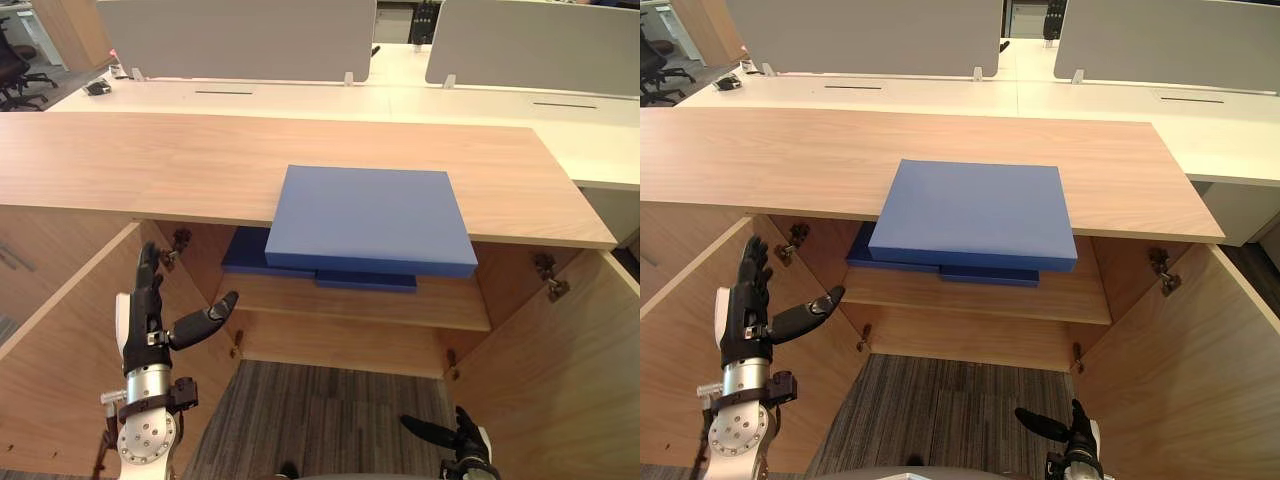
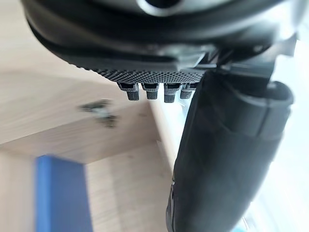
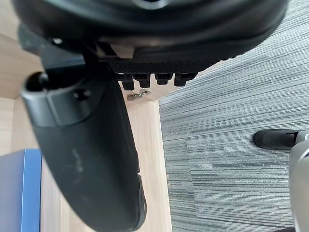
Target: Walk over to the cabinet, pick up the folder, carry it to the office cabinet, place the folder inside the office cabinet, then close the office cabinet door
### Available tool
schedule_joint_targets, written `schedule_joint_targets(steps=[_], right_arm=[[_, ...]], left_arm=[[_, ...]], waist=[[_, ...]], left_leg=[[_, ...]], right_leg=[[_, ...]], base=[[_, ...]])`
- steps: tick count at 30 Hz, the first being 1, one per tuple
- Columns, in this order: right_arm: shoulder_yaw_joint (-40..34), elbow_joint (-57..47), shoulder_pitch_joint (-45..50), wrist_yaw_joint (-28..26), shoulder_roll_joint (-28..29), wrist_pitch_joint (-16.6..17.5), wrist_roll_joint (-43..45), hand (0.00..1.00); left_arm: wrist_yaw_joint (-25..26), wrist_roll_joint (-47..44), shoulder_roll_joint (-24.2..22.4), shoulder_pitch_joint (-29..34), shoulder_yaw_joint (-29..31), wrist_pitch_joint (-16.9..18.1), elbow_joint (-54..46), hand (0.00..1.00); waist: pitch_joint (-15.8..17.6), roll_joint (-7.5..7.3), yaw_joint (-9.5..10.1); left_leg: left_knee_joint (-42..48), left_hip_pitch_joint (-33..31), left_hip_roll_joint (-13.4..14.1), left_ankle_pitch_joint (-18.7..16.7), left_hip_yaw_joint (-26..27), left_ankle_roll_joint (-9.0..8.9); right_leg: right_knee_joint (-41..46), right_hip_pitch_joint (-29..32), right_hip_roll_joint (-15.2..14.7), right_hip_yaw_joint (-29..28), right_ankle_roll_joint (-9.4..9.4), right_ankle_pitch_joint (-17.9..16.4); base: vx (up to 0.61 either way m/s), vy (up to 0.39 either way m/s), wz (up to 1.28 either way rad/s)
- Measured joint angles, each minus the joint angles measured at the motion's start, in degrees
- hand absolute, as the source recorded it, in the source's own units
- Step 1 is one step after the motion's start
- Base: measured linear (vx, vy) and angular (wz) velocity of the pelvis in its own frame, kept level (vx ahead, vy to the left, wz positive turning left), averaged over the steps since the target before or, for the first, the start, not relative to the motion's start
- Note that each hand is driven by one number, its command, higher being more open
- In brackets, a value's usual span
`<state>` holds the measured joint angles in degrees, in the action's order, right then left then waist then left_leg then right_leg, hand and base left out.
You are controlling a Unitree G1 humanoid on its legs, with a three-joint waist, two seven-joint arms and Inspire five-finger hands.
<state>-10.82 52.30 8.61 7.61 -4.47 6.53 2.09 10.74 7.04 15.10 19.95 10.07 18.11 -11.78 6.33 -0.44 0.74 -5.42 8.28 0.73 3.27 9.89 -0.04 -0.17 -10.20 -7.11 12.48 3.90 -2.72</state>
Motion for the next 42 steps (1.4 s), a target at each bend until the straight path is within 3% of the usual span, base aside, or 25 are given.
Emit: schedule_joint_targets(steps=[6,13,22,27,31,32,42], right_arm=[[2.5,0.7,1.1,-0.3,-0.2,0.4,-0.2,1.0],[4.0,2.4,1.6,-0.4,-1.1,0.6,-1.3,1.0],[4.6,2.5,2.9,-1.3,-1.8,0.6,-1.2,1.0],[4.9,2.7,3.4,-1.5,-2.0,0.5,-1.2,1.0],[4.9,2.7,3.4,-1.7,-2.0,0.5,-1.0,1.0],[4.8,2.6,3.4,-1.8,-2.0,0.5,-1.0,1.0],[4.6,2.1,3.1,-2.8,-1.7,0.4,0.2,1.0]], left_arm=[[0.4,11.1,8.2,-0.7,-0.9,2.1,-2.1,1.0],[0.4,25.5,16.2,-5.9,-11.3,1.4,-10.1,1.0],[0.4,32.7,17.3,-16.4,-19.6,1.1,-10.0,1.0],[0.4,37.9,17.4,-19.8,-21.4,-1.4,-4.5,1.0],[0.0,39.7,17.4,-20.7,-21.8,-3.7,0.1,1.0],[-0.4,39.8,17.4,-20.7,-21.8,-4.2,0.9,0.0],[-1.8,40.2,17.4,-24.0,-20.6,-4.9,1.1,0.0]], waist=[[0.0,0.19,-0.16],[-0.3,0.19,-0.29],[-1.7,0.73,-2.24],[-2.3,0.87,-3.52],[-2.3,0.82,-3.41],[-2.3,0.73,-3.37],[-2.5,0.38,-3.27]], left_leg=[[0.0,0.5,0.0,0.0,-0.7,-0.02],[0.0,0.2,0.2,-0.1,0.0,-0.19],[0.0,-0.1,1.0,-0.2,2.3,-0.43],[0.0,0.0,1.2,-0.2,3.6,-0.45],[0.0,-0.1,1.2,-0.2,3.6,-0.45],[0.0,-0.2,1.2,-0.2,3.6,-0.46],[0.0,-0.2,1.2,-0.4,3.2,-0.58]], right_leg=[[0.0,-0.8,0.1,0.5,-0.22,-0.4],[0.4,-0.2,0.2,-0.8,0.13,-0.1],[1.4,1.9,0.9,-3.6,0.05,-0.2],[1.9,2.9,1.2,-5.0,-0.13,-0.1],[1.5,2.9,1.2,-5.0,-0.18,-0.1],[1.2,3.0,1.2,-5.0,-0.17,-0.1],[0.3,2.3,1.2,-4.6,-0.11,0.1]], base=[[-0.01,-0.015,0.05],[0.0,-0.001,-0.04],[0.0,-0.009,-0.15],[0.01,-0.005,-0.14],[0.0,0.0,0.0],[0.0,0.0,0.0],[0.0,-0.004,0.01]])
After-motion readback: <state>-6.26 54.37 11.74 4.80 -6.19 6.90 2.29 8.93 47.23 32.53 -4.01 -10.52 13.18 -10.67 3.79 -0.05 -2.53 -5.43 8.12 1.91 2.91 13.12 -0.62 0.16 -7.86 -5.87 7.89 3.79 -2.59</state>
